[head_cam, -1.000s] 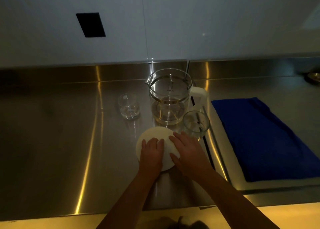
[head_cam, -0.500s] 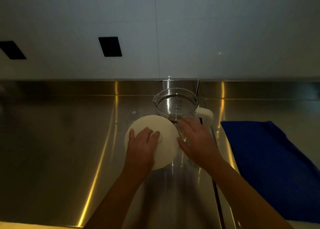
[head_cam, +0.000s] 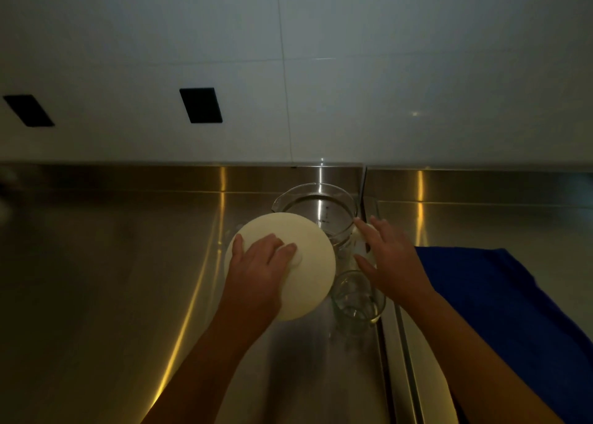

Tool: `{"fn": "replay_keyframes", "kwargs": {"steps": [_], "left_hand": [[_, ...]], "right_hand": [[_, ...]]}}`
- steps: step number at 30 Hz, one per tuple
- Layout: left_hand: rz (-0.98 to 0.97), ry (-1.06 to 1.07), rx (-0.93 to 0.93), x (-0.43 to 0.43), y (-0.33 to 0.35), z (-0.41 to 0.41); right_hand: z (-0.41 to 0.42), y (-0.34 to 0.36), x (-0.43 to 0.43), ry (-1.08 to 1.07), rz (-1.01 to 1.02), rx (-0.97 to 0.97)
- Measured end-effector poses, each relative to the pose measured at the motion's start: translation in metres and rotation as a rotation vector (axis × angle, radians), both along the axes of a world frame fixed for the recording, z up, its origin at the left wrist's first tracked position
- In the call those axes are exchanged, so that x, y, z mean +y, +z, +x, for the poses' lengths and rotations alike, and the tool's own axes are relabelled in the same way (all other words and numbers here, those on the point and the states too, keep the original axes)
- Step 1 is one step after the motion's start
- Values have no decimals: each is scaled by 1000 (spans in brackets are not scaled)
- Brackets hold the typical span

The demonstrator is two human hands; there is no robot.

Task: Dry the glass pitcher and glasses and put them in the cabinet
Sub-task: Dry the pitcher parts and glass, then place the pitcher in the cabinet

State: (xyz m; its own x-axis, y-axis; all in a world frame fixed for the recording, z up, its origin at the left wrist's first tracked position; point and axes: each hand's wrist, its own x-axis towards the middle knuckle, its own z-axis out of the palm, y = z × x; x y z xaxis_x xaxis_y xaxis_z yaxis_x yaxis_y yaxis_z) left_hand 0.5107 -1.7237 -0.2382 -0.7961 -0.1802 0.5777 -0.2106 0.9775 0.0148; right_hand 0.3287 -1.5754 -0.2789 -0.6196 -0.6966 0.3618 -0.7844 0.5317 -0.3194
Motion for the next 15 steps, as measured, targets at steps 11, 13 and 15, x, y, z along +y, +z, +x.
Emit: {"fn": "replay_keyframes", "kwargs": {"steps": [11, 13, 15], "left_hand": [[93, 52, 6, 5, 0, -1], [98, 49, 0, 5, 1, 0], [112, 50, -4, 6, 4, 1]], "right_hand": [[-22, -15, -5, 83, -28, -24], [-28, -19, -8, 103, -27, -34], [-35, -23, -10, 129, -28, -26]]}}
